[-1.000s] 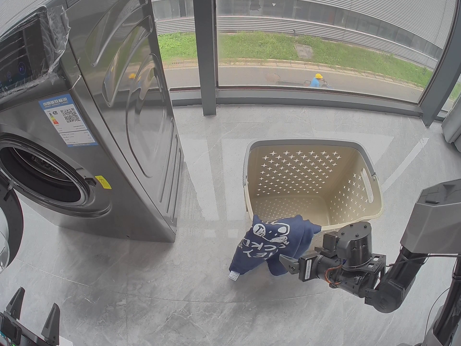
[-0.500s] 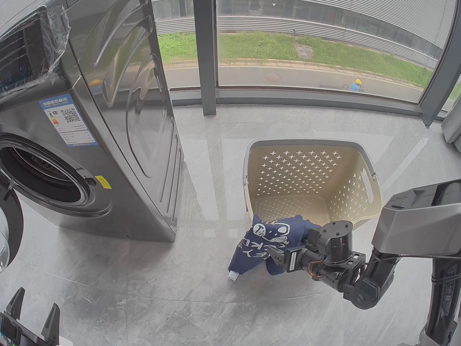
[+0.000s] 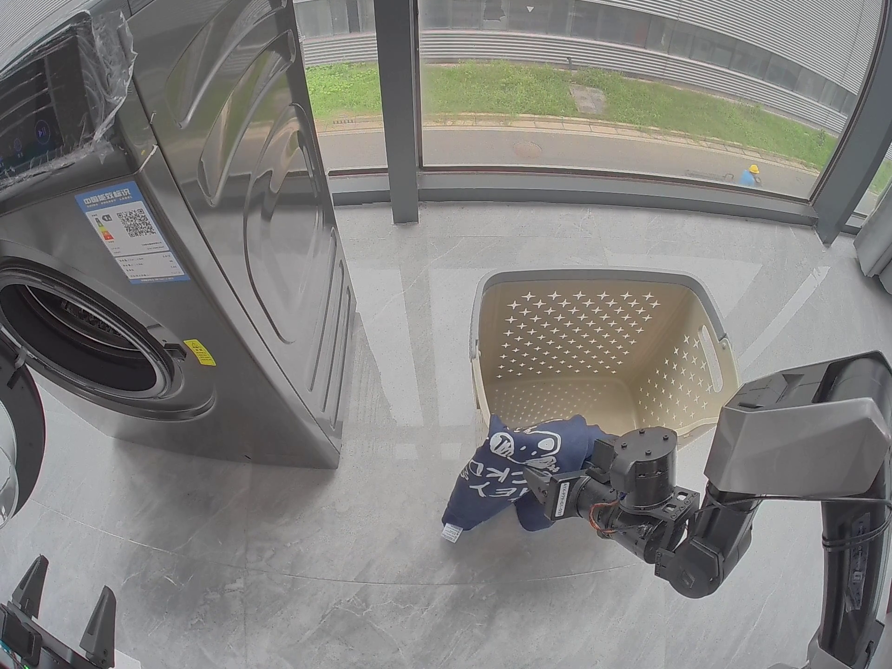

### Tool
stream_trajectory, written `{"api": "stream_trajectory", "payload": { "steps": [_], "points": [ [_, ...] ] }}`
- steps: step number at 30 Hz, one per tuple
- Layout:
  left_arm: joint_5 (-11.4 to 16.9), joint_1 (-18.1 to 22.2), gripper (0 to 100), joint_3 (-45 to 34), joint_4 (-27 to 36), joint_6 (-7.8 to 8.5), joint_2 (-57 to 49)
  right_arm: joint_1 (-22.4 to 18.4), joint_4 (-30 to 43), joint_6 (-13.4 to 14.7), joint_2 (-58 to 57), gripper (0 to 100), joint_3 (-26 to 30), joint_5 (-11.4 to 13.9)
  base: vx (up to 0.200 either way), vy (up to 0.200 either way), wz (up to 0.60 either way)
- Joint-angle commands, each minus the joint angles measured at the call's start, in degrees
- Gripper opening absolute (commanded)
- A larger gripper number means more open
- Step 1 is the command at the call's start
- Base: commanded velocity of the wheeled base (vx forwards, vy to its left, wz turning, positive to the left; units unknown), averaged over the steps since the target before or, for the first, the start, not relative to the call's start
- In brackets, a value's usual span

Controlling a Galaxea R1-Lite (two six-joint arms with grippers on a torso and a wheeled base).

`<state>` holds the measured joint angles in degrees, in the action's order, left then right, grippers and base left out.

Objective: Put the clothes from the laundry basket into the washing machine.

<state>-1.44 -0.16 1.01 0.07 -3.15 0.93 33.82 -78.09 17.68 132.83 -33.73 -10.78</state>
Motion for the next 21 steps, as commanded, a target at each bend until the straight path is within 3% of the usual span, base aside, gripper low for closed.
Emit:
{"api": "stream_trajectory", "payload": {
  "steps": [1,10,21],
  "points": [
    [-0.06,-0.02,100,-0.92,0.01,-0.02,-0.93,0.20,-0.13,-0.01,-0.03,0,-0.11,0.14,0.000,0.000,0.00],
    [-0.06,-0.02,100,-0.92,0.01,-0.02,-0.93,1.08,-0.13,1.48,-1.87,0,1.74,-0.03,0.000,0.000,0.00],
    [-0.06,-0.02,100,-0.92,0.01,-0.02,-0.93,4.15,0.57,3.94,-19.54,0,11.50,0.14,0.000,0.000,0.00]
  ]
}}
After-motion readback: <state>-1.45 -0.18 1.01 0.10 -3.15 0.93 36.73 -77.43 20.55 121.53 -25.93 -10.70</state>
